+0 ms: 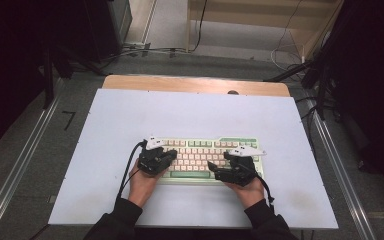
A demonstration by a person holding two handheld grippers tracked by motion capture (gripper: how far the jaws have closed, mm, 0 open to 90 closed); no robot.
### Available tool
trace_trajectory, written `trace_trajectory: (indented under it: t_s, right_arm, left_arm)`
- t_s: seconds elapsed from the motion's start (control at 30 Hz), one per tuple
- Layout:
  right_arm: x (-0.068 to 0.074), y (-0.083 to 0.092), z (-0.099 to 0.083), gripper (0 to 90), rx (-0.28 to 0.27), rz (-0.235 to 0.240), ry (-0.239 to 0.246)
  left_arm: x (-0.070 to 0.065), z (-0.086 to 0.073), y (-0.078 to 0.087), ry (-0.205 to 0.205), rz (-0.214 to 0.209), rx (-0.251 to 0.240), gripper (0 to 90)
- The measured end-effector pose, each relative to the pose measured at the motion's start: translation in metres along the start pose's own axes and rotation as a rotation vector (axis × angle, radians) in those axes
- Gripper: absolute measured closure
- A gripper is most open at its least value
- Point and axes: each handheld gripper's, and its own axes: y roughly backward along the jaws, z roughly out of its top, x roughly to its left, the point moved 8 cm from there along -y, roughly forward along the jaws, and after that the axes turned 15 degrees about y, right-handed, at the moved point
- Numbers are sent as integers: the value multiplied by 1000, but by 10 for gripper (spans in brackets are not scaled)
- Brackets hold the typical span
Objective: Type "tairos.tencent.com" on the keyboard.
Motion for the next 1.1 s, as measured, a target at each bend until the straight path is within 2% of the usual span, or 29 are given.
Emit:
trace_trajectory:
  t_s: [0.17, 0.23, 0.33, 0.43, 0.6, 0.7, 0.97, 1.1]
  right_arm:
    - [-2, 1, 0, 265, -4, -4, -3]
    - [-2, 1, 0, 265, -4, -4, -3]
    - [-2, 2, 0, 267, -5, -4, -3]
    - [-1, 1, 1, 296, -8, -2, 0]
    - [3, 3, 6, 500, -39, 1, 22]
    - [5, 0, 8, 558, -44, 7, 30]
    - [18, -10, 15, 837, -49, 49, 64]
    - [25, -16, 17, 875, -39, 76, 89]
  left_arm:
    - [-1, 10, 14, 32, -36, -70, 528]
    - [1, 13, 18, 45, -31, -94, 429]
    - [7, 14, 22, 58, -10, -102, 361]
    - [10, 12, 22, 65, 15, -102, 339]
    - [12, 9, 25, 68, 31, -113, 318]
    - [13, 7, 28, 72, 35, -113, 318]
    - [19, 1, 38, 81, 54, -123, 314]
    - [23, -1, 43, 89, 63, -126, 314]
